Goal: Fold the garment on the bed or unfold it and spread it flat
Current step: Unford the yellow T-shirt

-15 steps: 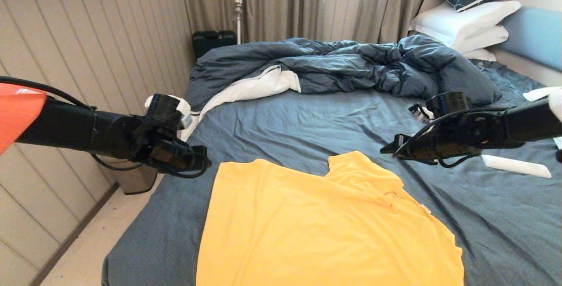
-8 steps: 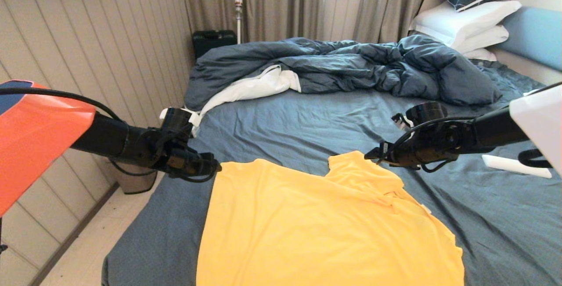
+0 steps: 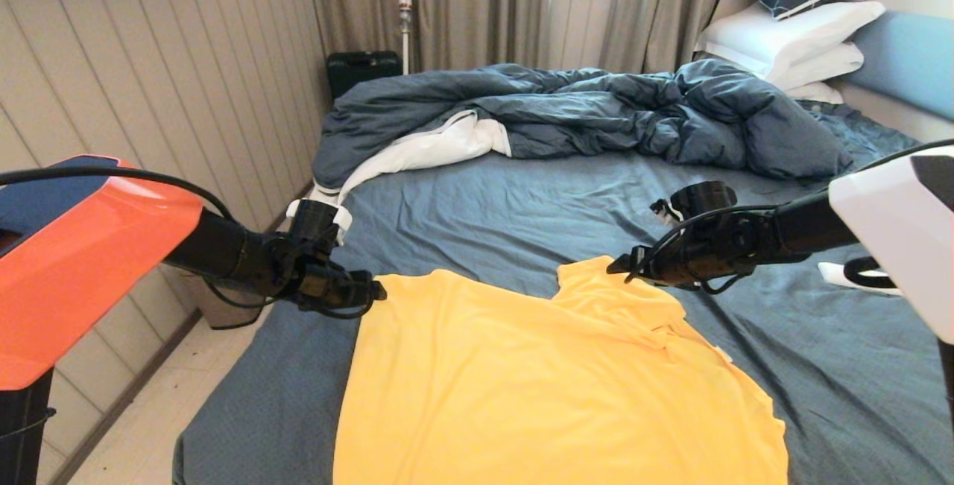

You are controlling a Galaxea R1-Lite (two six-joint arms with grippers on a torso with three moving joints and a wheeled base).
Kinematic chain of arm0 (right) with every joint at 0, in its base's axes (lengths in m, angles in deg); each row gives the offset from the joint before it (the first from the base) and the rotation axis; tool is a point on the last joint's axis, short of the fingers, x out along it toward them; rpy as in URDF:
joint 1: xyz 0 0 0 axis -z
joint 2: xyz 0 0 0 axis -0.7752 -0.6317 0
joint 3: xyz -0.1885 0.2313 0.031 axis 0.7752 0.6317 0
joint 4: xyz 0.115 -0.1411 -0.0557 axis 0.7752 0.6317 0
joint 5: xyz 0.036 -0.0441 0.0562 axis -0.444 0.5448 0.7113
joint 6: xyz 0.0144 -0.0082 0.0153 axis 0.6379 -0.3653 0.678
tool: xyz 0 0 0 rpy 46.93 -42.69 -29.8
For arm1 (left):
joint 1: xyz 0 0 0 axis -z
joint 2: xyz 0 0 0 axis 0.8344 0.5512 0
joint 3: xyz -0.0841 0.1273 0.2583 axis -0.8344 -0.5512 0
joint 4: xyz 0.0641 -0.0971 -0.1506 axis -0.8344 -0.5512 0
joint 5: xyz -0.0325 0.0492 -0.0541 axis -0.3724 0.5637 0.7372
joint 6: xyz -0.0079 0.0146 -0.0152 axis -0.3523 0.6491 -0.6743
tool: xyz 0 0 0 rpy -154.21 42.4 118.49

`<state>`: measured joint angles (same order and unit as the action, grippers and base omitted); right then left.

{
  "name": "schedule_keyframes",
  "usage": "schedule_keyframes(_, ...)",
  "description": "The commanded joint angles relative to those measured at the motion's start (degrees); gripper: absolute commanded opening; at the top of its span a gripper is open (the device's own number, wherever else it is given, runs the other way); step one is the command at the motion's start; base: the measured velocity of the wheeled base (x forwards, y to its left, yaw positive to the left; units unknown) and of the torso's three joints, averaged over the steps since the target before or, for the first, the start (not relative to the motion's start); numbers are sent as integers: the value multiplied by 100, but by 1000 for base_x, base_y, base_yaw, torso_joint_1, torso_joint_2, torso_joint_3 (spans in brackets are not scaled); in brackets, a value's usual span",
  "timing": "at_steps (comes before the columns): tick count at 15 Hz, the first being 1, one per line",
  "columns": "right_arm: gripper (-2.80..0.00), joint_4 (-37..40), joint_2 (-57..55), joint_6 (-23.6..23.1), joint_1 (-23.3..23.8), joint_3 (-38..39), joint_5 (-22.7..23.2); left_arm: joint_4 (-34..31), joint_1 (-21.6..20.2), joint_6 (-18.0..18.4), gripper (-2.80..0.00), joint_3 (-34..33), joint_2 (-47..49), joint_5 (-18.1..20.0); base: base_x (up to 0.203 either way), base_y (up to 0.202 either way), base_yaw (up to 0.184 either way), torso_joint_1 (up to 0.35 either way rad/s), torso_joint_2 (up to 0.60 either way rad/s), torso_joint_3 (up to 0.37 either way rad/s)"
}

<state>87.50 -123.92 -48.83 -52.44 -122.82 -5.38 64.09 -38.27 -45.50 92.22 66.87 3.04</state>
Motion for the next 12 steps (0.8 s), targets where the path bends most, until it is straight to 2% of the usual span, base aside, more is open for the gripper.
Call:
schedule_keyframes(1, 0, 14, -101, 4, -55, -100, -5, 6, 44, -19, 0, -5, 97, 9, 0, 0, 0, 0, 0, 0)
schedule_keyframes(5, 0, 16, -191, 12, -102, -172, -7, 14, 160, -78, 0, 13, 125, 9, 0, 0, 0, 0, 0, 0)
schedule_keyframes(12, 0, 27, -278, 4, -93, -234, -7, 416, 167, -78, 0, 240, 439, -8, 0, 0, 0, 0, 0, 0)
